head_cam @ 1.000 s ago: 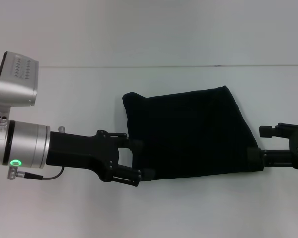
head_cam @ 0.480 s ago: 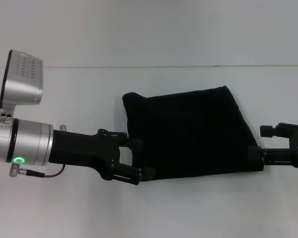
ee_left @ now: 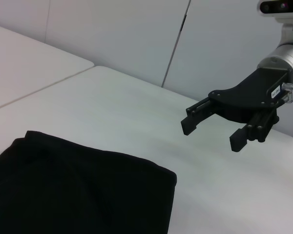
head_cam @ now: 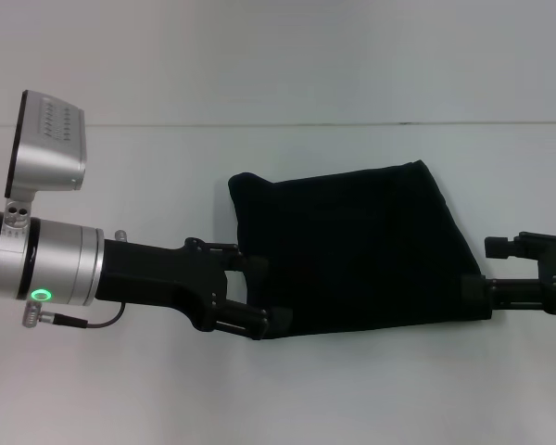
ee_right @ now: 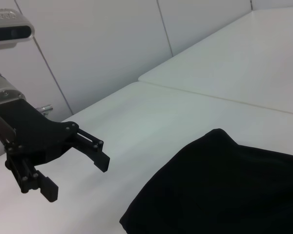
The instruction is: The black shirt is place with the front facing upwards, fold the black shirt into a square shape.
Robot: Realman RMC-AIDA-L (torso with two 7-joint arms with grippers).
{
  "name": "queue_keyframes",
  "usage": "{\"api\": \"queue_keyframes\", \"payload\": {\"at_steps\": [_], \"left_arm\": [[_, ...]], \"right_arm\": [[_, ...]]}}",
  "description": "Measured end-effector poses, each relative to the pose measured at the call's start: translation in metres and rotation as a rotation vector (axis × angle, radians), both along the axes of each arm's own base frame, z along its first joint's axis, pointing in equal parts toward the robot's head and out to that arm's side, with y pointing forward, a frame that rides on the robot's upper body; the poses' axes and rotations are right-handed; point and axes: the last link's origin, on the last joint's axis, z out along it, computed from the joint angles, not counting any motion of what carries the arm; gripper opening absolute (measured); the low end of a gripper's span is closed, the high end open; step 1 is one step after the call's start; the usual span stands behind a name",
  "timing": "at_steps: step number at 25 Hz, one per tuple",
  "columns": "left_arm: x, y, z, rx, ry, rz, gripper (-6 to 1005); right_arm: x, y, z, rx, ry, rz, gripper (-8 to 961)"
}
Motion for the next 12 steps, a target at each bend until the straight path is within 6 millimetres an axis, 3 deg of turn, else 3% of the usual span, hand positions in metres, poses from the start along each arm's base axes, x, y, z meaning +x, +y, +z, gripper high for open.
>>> {"api": "queue_keyframes", "payload": {"at_steps": [12], "left_arm": [[-0.0005,0.0009,0.0,0.002,0.0,0.016,875]], "right_arm": [[0.0,0.0012,0.0002,0.006,-0.002,-0.001,901]]}}
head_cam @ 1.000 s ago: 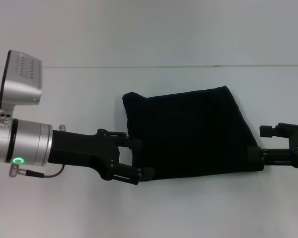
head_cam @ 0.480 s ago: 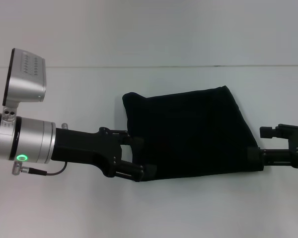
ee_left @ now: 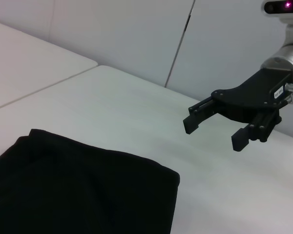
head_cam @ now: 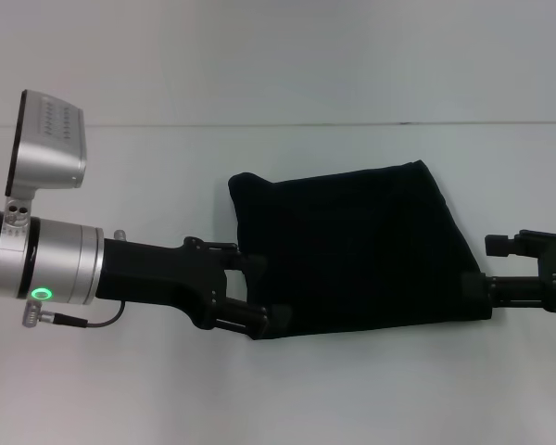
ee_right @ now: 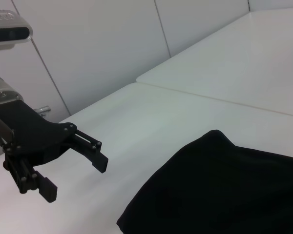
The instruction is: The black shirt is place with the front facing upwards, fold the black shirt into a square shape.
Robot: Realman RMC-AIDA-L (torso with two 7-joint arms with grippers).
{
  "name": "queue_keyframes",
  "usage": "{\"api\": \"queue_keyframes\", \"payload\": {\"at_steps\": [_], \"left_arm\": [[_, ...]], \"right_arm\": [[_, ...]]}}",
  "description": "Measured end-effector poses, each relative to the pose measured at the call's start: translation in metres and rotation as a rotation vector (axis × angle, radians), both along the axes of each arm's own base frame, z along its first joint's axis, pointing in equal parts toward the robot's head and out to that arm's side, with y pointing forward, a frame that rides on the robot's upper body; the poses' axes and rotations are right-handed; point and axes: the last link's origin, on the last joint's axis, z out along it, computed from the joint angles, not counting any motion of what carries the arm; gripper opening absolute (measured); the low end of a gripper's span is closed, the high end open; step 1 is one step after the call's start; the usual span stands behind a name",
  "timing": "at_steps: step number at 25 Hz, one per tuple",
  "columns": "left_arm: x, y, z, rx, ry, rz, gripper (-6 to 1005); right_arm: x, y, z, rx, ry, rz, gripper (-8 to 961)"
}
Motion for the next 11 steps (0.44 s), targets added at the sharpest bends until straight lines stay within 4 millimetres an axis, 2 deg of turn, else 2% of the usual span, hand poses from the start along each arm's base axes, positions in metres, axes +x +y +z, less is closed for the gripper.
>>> {"api": "queue_keyframes", "payload": {"at_steps": [11], "left_arm": [[-0.0024,0.004,-0.0031,0.001,0.038,0.052,875]], "right_arm": [[0.0029,-0.0008,0.0017,0.008,-0.003,-0.009,901]]}}
